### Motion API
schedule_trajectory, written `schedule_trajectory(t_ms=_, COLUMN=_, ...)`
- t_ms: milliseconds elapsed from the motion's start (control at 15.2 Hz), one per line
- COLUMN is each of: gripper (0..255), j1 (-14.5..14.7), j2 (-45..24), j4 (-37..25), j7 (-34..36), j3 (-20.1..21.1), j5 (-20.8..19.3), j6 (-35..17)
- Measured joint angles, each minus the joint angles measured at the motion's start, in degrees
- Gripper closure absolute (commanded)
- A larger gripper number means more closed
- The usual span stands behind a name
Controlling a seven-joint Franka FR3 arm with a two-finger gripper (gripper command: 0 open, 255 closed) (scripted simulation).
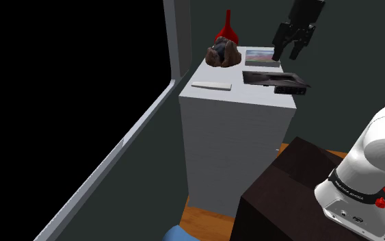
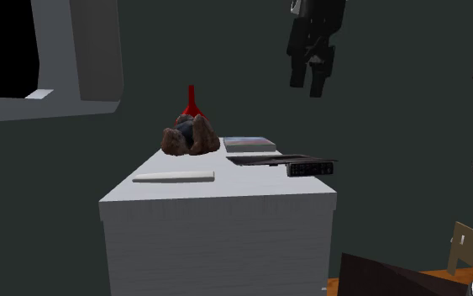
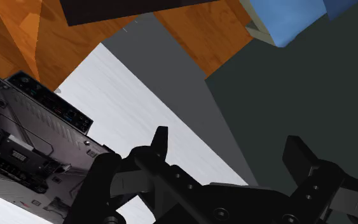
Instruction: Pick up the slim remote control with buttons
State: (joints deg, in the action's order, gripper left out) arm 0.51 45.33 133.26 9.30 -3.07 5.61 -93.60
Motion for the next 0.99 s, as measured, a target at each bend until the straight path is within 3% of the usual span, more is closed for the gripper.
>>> schedule_trajectory(t_ms=264, gripper=0, j1=0.73, j2=-4.19, j4=-0.83, j7=-3.66, j3=-1.28, j5=-1.02, j6=-2.72)
schedule_trajectory(t_ms=990, gripper=0, j1=4.47, j2=-28.69, j4=-12.73, j7=-21.95, j3=-6.24, j5=-3.38, j6=-12.63)
